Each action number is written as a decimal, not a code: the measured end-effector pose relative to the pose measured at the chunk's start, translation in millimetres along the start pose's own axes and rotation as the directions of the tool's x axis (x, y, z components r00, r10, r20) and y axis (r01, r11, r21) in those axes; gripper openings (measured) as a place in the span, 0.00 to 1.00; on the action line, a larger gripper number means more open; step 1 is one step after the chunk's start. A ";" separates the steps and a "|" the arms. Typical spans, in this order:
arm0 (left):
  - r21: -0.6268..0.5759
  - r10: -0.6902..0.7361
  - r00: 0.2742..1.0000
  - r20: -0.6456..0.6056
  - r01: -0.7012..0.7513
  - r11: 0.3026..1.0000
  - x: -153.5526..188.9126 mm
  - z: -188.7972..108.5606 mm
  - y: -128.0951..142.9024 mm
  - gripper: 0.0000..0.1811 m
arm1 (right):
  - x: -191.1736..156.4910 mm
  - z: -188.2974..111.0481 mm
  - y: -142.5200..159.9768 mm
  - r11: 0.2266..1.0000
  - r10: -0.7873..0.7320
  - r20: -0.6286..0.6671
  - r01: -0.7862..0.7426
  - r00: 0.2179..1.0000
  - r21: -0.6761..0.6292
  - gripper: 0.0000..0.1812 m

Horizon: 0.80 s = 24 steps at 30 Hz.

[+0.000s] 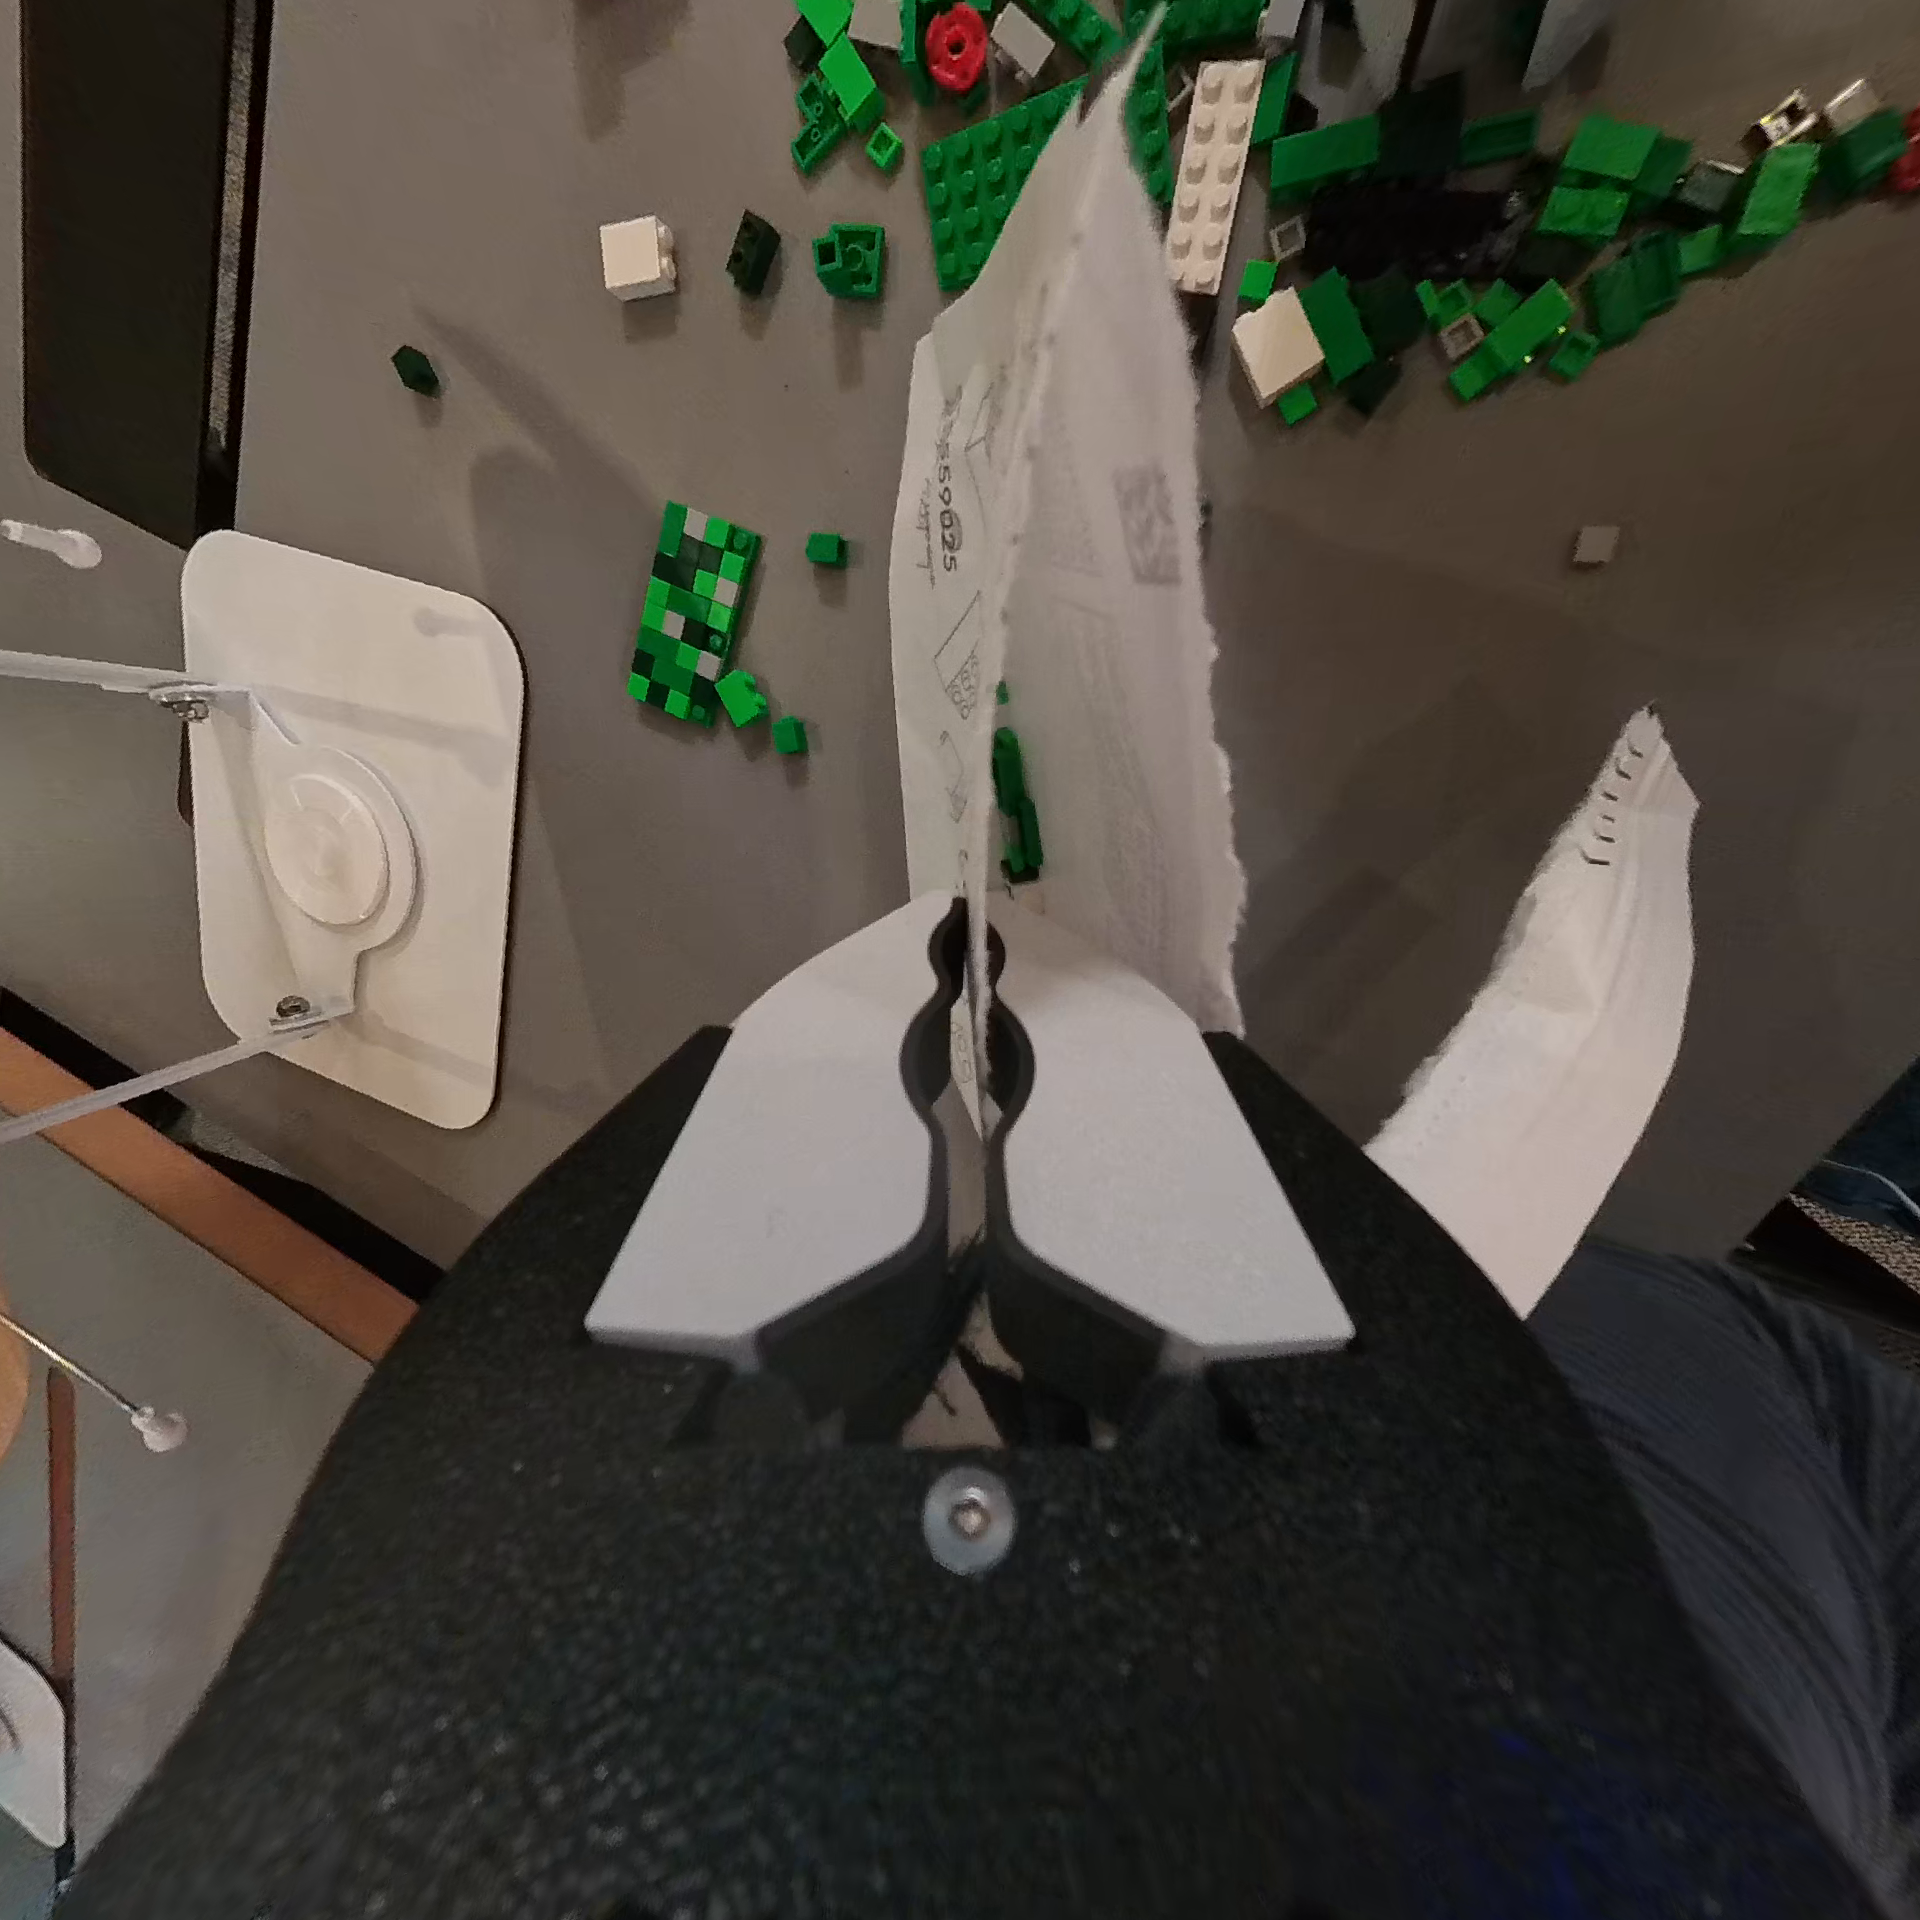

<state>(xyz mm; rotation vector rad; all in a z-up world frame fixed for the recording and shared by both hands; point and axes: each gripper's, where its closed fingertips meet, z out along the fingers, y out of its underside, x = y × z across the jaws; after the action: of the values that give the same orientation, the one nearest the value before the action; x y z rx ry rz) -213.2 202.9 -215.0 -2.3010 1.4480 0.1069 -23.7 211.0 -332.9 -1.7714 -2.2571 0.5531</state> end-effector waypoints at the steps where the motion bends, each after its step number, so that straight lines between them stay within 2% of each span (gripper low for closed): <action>1: 0.001 0.002 1.000 0.000 -0.002 1.000 0.4 -0.1 -0.3 0.00 | 1.8 -0.2 0.6 1.000 -0.001 0.004 0.001 1.000 -0.003 0.13; 8: 0.006 0.006 1.000 0.000 -0.006 1.000 1.3 -1.1 -1.1 0.00 | 9.4 2.1 2.3 1.000 0.000 0.028 0.000 1.000 -0.009 0.13; 11: 0.005 0.004 1.000 -0.002 -0.004 1.000 1.3 -0.9 -0.8 0.00 | 10.8 3.1 1.3 1.000 -0.016 0.021 0.016 1.000 -0.012 0.09; 18: 0.006 0.008 1.000 -0.005 -0.008 1.000 2.2 -0.8 -1.4 0.00 | 8.3 0.1 -3.7 1.000 0.004 0.000 -0.004 1.000 0.013 0.09; 21: 0.002 0.009 1.000 -0.006 -0.009 1.000 2.5 0.1 -2.2 0.00 | 2.3 -17.9 -31.7 0.992 -0.023 -0.063 0.030 0.998 0.119 0.09; 24: -0.014 0.018 1.000 -0.010 -0.018 1.000 3.9 3.2 -4.0 0.00 | -6.8 -48.1 -85.2 0.953 -0.007 -0.135 0.047 0.991 0.301 0.09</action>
<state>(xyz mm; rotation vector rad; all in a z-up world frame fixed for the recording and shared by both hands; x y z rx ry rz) -207.4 202.4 -217.8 -2.3033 1.4776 0.1117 -78.3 194.7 -253.2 -1.5737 -1.9809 0.7117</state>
